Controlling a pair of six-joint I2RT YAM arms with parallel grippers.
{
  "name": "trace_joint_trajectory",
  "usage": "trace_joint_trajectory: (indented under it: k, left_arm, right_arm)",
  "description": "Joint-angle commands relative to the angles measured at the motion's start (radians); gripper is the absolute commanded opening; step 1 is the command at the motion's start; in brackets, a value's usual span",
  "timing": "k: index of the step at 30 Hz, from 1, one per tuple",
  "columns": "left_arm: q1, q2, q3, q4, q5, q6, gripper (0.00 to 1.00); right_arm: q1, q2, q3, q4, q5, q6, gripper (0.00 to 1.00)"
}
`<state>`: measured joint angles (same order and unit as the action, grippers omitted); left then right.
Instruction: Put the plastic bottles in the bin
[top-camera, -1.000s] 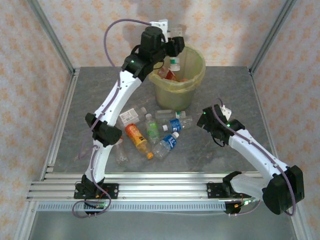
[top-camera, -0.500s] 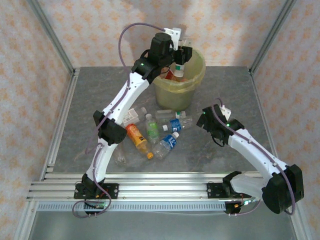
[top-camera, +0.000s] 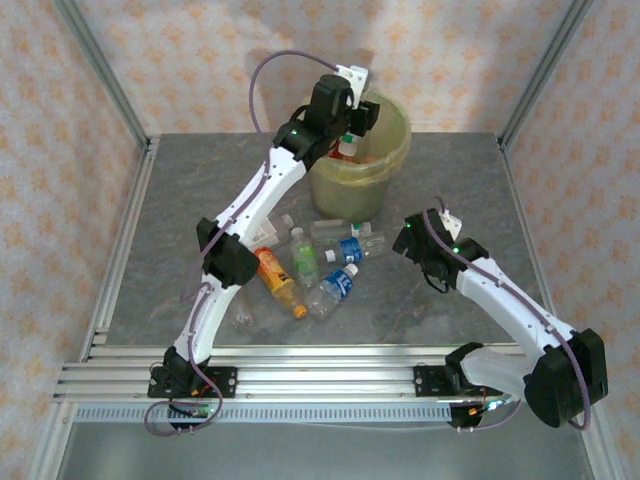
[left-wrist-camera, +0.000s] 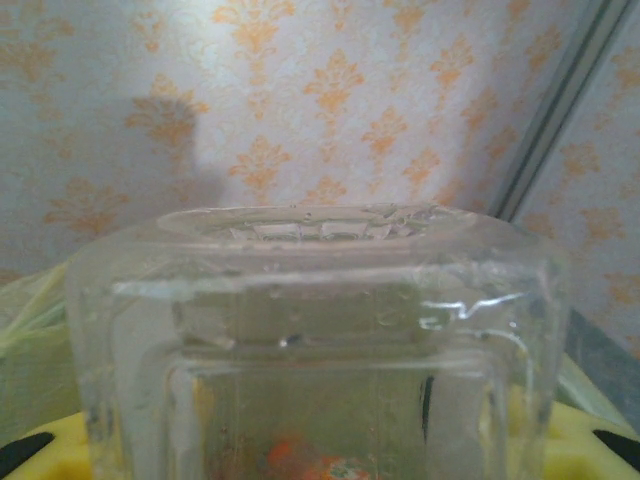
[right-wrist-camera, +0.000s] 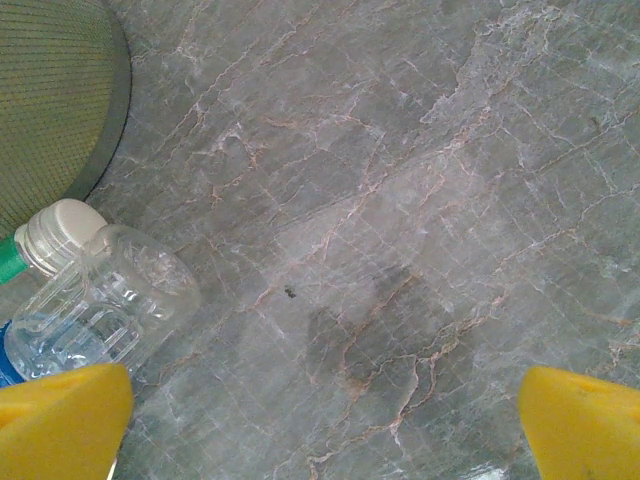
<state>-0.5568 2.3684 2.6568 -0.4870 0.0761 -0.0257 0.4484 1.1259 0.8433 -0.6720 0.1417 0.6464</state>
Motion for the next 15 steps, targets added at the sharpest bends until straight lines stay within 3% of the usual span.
trace_joint_trajectory:
  k: [1,15]
  left_arm:
    - [0.003,0.016,0.038,0.068,-0.076,0.064,0.49]
    - [0.054,0.093,0.042,0.03,-0.038,-0.006,0.57]
  right_arm:
    - [0.0,0.002,0.011,-0.005,0.007,0.002,0.99]
    - [0.0,0.006,0.015,0.009,-0.025,0.01,0.99]
